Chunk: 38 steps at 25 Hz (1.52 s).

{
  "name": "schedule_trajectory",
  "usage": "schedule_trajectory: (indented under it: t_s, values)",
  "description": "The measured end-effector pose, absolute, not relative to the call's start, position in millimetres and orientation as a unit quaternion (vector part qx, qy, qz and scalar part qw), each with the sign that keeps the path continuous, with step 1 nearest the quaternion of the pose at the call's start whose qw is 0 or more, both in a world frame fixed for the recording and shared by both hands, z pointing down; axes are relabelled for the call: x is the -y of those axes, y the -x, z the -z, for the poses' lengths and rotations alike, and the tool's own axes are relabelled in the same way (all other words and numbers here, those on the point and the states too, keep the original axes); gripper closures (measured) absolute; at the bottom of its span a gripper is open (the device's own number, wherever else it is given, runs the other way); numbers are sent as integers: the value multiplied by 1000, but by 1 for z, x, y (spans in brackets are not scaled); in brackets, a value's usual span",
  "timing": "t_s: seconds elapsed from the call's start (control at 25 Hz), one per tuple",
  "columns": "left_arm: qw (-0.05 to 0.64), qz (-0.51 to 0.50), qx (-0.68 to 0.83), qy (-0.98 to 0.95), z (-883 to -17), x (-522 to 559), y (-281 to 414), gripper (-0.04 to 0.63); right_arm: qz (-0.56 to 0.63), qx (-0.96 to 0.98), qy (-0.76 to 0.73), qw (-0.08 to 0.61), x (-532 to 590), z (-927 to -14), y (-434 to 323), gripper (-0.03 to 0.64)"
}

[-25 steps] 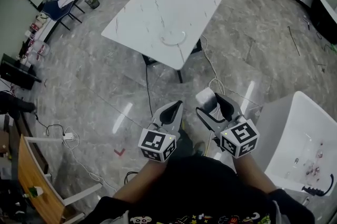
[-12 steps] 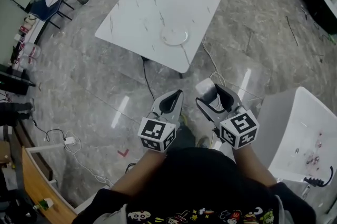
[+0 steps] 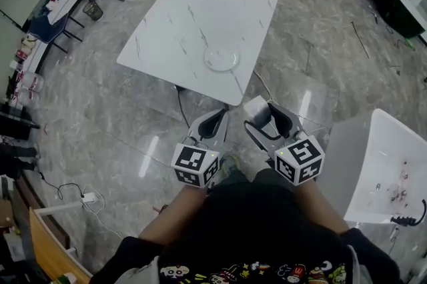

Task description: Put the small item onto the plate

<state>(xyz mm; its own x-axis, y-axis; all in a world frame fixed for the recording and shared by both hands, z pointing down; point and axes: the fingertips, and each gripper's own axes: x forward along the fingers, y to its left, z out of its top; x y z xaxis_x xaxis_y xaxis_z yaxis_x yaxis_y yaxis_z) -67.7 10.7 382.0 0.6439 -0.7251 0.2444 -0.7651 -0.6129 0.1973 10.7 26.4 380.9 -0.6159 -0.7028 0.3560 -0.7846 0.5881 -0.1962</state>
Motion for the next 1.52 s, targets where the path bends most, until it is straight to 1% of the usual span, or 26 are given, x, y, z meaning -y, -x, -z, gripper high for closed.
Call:
schedule_trajectory:
  t_s: [0.6,0.84,1.28,1.52]
  values:
    - [139,-69,416,-896,-373,9,93,595,-160,888,-413,126,2,-378,18,279]
    - [145,-71,431,-888,-385,18,104,595,-167,889,-405,129,14,-393,22,279]
    - [165,-90,437,-880,-408,73,100,595,-179,895,-382,144,71,-412,26,279]
    - [188,-102,439,-873,-427,118,94,595,-193,896,-363,166,120,-432,26,279]
